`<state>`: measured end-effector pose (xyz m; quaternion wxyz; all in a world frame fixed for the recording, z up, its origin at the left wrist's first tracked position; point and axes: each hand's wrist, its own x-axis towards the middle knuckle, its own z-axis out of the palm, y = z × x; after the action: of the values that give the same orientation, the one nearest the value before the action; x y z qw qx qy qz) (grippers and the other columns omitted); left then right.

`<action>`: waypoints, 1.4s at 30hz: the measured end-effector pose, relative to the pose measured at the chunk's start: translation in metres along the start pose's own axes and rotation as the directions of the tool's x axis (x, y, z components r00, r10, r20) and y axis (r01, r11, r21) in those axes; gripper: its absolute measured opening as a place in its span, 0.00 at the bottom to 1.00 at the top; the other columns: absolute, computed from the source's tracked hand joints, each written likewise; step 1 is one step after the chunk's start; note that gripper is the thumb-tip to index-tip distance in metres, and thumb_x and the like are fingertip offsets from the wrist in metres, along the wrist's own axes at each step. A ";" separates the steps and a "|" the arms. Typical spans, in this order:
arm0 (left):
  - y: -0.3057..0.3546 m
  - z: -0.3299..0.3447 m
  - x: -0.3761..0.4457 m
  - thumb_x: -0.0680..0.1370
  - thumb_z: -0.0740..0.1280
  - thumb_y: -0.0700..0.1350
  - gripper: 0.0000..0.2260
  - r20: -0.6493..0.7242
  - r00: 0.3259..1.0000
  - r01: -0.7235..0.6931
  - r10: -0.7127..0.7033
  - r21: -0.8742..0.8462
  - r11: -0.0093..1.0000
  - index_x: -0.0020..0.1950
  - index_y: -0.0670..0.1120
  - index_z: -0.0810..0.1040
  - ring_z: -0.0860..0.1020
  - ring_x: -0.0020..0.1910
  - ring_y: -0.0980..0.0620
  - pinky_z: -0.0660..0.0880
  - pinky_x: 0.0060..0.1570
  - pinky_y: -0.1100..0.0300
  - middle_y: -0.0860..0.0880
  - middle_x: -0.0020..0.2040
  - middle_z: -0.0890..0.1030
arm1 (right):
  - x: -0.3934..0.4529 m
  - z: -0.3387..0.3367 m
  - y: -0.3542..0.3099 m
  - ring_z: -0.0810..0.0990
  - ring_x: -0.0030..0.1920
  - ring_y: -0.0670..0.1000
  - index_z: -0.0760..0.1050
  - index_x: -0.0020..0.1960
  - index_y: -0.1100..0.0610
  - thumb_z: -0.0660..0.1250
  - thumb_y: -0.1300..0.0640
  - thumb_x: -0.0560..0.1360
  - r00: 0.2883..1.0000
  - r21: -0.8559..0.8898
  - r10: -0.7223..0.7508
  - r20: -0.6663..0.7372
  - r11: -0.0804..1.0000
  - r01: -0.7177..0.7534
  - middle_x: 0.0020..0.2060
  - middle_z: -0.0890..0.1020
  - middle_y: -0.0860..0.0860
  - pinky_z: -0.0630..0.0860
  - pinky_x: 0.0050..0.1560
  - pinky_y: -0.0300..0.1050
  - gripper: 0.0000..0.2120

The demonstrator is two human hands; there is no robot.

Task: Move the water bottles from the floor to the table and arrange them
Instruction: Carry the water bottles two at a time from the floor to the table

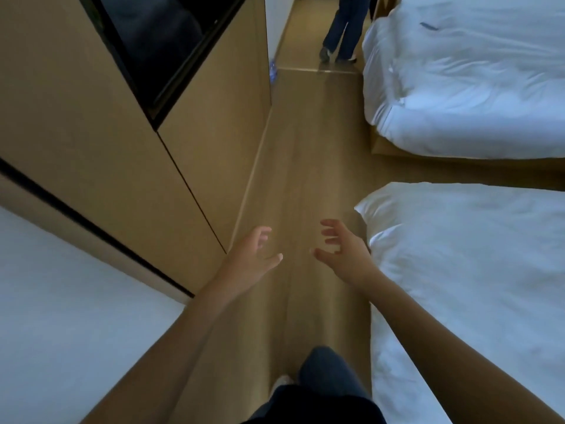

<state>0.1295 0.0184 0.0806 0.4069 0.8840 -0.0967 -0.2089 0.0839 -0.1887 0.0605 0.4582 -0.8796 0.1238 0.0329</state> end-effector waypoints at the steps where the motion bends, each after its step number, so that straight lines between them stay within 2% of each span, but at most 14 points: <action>1: 0.003 -0.004 0.022 0.75 0.71 0.48 0.25 0.000 1.000 -0.001 0.001 0.002 1.000 0.70 0.51 0.67 0.72 0.66 0.51 0.69 0.66 0.53 0.49 0.67 0.73 | 0.021 -0.004 0.001 0.74 0.55 0.45 0.66 0.70 0.52 0.73 0.52 0.73 1.000 0.007 0.006 -0.002 1.000 -0.006 0.59 0.76 0.49 0.69 0.53 0.38 0.29; 6: 0.022 -0.016 0.144 0.75 0.71 0.49 0.25 0.004 1.000 -0.013 0.013 -0.001 1.000 0.69 0.51 0.67 0.72 0.64 0.53 0.70 0.64 0.55 0.52 0.65 0.73 | 0.142 -0.027 0.009 0.73 0.55 0.44 0.66 0.71 0.51 0.73 0.52 0.73 1.000 -0.002 0.015 0.009 1.000 -0.015 0.58 0.75 0.46 0.69 0.52 0.36 0.29; 12: 0.074 -0.042 0.316 0.74 0.73 0.46 0.24 -0.030 0.999 -0.019 0.019 0.015 1.000 0.68 0.47 0.70 0.75 0.62 0.49 0.71 0.62 0.57 0.47 0.63 0.75 | 0.311 -0.086 0.012 0.74 0.54 0.45 0.67 0.70 0.52 0.73 0.54 0.73 1.000 -0.005 0.014 -0.016 1.000 -0.014 0.59 0.77 0.49 0.70 0.53 0.38 0.28; 16: 0.113 -0.061 0.415 0.74 0.72 0.47 0.24 -0.042 0.998 -0.043 0.044 0.026 0.999 0.68 0.47 0.70 0.75 0.61 0.50 0.71 0.61 0.57 0.48 0.63 0.75 | 0.411 -0.124 0.008 0.74 0.55 0.45 0.66 0.69 0.51 0.73 0.52 0.73 1.000 -0.013 0.019 -0.020 1.000 -0.019 0.60 0.77 0.50 0.74 0.57 0.43 0.28; 19: 0.130 -0.070 0.479 0.74 0.73 0.46 0.24 -0.055 0.998 -0.042 0.043 0.012 0.999 0.67 0.47 0.70 0.76 0.60 0.50 0.71 0.60 0.59 0.47 0.62 0.76 | 0.475 -0.147 0.004 0.75 0.55 0.45 0.66 0.70 0.51 0.73 0.52 0.73 0.999 -0.014 0.019 -0.029 1.000 -0.019 0.60 0.76 0.48 0.73 0.56 0.42 0.28; 25: 0.150 -0.088 0.624 0.75 0.71 0.49 0.25 -0.004 0.999 -0.041 0.041 0.008 0.999 0.70 0.50 0.67 0.73 0.63 0.53 0.69 0.59 0.60 0.51 0.65 0.73 | 0.618 -0.171 0.005 0.75 0.60 0.47 0.65 0.70 0.48 0.73 0.50 0.73 0.999 -0.020 0.033 -0.034 0.999 -0.034 0.63 0.76 0.49 0.74 0.57 0.42 0.29; 31: 0.181 -0.126 0.792 0.75 0.71 0.47 0.24 0.014 0.998 -0.057 0.056 0.006 0.998 0.69 0.48 0.68 0.74 0.62 0.51 0.69 0.57 0.61 0.48 0.65 0.74 | 0.780 -0.201 -0.013 0.76 0.60 0.48 0.66 0.70 0.49 0.73 0.51 0.73 0.995 -0.026 0.048 -0.082 0.998 -0.050 0.62 0.76 0.50 0.74 0.58 0.43 0.29; 42: 0.233 -0.172 1.039 0.76 0.71 0.48 0.25 0.029 0.999 -0.013 0.013 0.001 1.000 0.70 0.49 0.67 0.73 0.65 0.51 0.69 0.59 0.60 0.49 0.67 0.73 | 1.032 -0.252 -0.017 0.75 0.60 0.47 0.65 0.71 0.50 0.72 0.51 0.74 0.996 -0.049 0.083 -0.014 0.995 -0.084 0.62 0.76 0.50 0.73 0.57 0.42 0.29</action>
<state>1.1349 -0.3703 0.0556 0.4064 0.8804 -0.1086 -0.2191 1.0724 -0.5780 0.0429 0.4337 -0.8849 0.1624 0.0498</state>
